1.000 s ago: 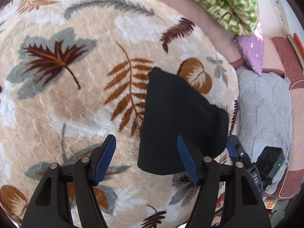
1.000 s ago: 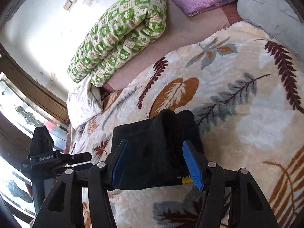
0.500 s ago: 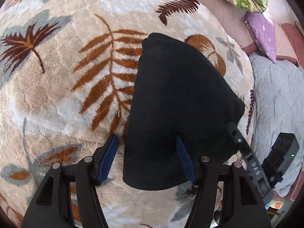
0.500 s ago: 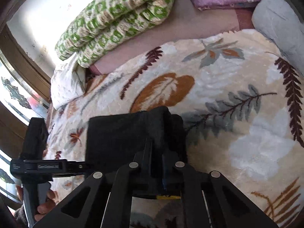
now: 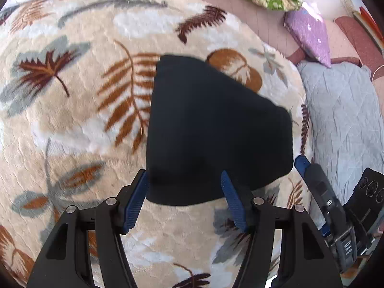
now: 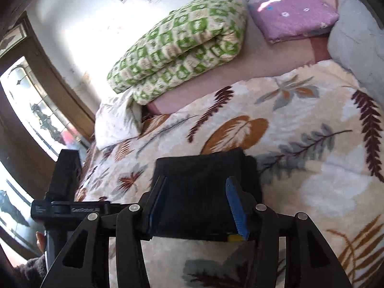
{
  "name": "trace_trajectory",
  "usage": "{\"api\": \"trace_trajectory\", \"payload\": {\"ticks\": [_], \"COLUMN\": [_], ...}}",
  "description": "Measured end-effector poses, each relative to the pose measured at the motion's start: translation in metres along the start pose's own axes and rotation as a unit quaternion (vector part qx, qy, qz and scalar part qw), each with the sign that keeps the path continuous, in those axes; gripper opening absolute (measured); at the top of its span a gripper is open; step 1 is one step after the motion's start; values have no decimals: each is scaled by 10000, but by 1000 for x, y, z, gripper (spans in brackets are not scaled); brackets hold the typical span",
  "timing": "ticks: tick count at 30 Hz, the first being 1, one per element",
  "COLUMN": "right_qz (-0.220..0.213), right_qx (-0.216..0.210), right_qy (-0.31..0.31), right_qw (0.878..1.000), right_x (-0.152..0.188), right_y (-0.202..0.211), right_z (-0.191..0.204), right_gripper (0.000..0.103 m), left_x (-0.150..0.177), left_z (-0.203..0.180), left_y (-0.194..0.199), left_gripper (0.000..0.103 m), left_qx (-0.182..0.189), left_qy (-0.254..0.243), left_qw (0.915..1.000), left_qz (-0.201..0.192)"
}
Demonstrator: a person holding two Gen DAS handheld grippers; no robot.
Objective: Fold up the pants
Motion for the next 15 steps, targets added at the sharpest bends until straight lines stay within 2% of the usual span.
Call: {"api": "trace_trajectory", "payload": {"ticks": [2,5,6,7,9,10,14,15], "right_qz": [215,623,759,839,715,682,403,235], "right_qx": [-138,216,308,377,426,351,-112,-189], "right_qy": [-17,41,-107,-306,-631,-739,-741,-738], "right_qw": [9997,9978,9966,9953,9945,9943,9964,9968], "right_x": [7,23,28,32,37,37,24,19], "right_y": [-9,-28,-32,-36,-33,-31,-10,-1], "right_z": [8,1,-9,-21,-38,-40,-27,-24], "right_gripper": [50,45,36,17,1,1,16,29], "left_x": [3,7,7,7,7,8,0,-4], "left_z": [0,0,1,1,3,6,32,42], "left_y": [-12,-22,-26,-26,-19,-13,15,18], "left_gripper": [62,62,62,62,62,62,62,62], "left_qx": [-133,-336,-280,-254,-191,-177,-35,-28], "left_qy": [-9,-64,-9,37,2,-14,240,354], "left_qw": [9998,9991,9991,9991,9994,9995,9997,9992], "left_qz": [148,252,333,326,294,261,-102,-160]}}
Point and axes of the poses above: each gripper's, at about its wrist camera, not at the fingertips, and y roughly against the way its jaws point, z to its left, x to its underside, the point moved 1 cm from there along -y, roughly the way its jaws point, and after that the axes turned 12 degrees about -x, right-handed, at the moved point
